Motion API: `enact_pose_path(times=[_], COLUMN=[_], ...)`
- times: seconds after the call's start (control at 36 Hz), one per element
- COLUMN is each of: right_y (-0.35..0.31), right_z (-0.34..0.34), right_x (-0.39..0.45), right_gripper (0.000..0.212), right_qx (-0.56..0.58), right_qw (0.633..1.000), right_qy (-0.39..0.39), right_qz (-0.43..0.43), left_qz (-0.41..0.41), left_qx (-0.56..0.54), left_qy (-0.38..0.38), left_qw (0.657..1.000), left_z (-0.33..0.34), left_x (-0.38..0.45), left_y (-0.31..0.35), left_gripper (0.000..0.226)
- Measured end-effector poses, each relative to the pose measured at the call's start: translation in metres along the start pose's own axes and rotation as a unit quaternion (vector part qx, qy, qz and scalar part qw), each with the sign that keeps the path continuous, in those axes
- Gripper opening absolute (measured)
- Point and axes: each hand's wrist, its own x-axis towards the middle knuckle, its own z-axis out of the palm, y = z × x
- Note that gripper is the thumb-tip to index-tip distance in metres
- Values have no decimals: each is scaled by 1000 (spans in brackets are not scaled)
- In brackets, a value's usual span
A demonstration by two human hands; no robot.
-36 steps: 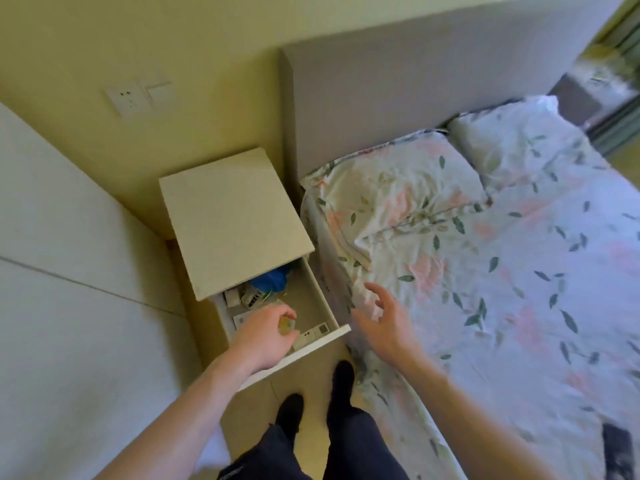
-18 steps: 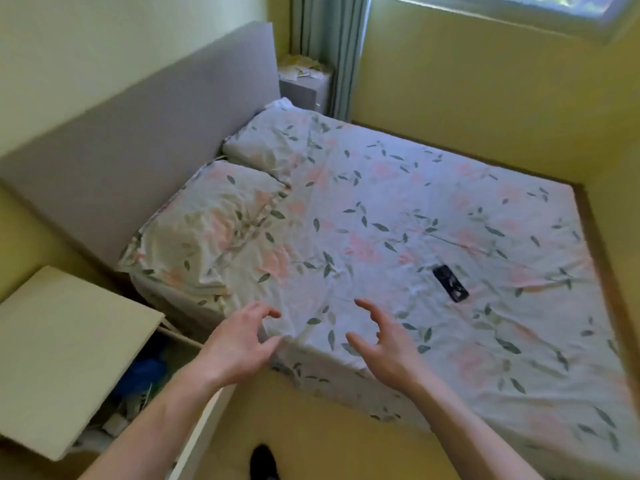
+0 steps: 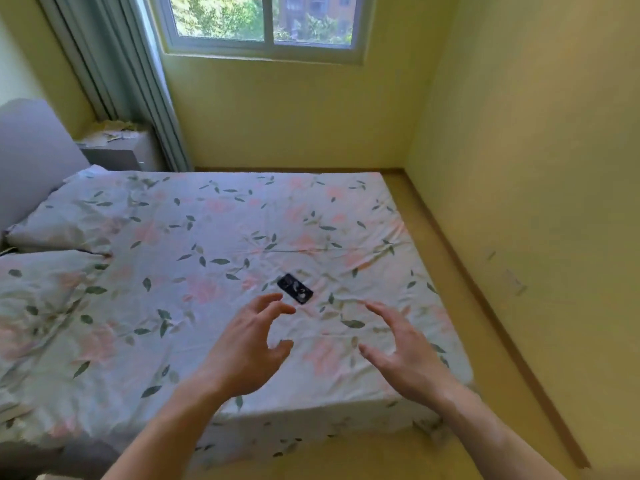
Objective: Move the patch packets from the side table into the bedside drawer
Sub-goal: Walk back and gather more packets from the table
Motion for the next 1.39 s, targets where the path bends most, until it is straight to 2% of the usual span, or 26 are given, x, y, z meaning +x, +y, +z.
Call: enact_pose_path(times=[0.08, 0.22, 0.39, 0.64, 0.86, 1.14, 1.39], right_y=[33, 84, 152, 265, 362, 481, 505], right_z=[-50, -117, -198, -338, -441, -564, -622], right_x=[-2, 9, 35, 55, 112, 220, 346], right_gripper=[65, 65, 64, 64, 64, 65, 65], right_qx=[8, 52, 54, 21, 14, 10, 19], right_qw=[999, 996, 993, 982, 980, 994, 996], right_qy=[31, 70, 102, 155, 176, 106, 31], right_qz=[7, 16, 34, 107, 91, 12, -87], left_qz=[39, 64, 89, 173, 219, 119, -6], left_qx=[18, 44, 42, 31, 20, 49, 54], left_qy=[0, 8, 9, -27, -11, 46, 96], left_qw=[999, 997, 995, 984, 975, 991, 994], left_z=[12, 25, 60, 148, 205, 259, 265], left_x=[27, 81, 173, 325, 423, 528, 575], left_y=[43, 97, 168, 331, 449, 524, 555], left_gripper=[50, 50, 50, 55, 56, 54, 52])
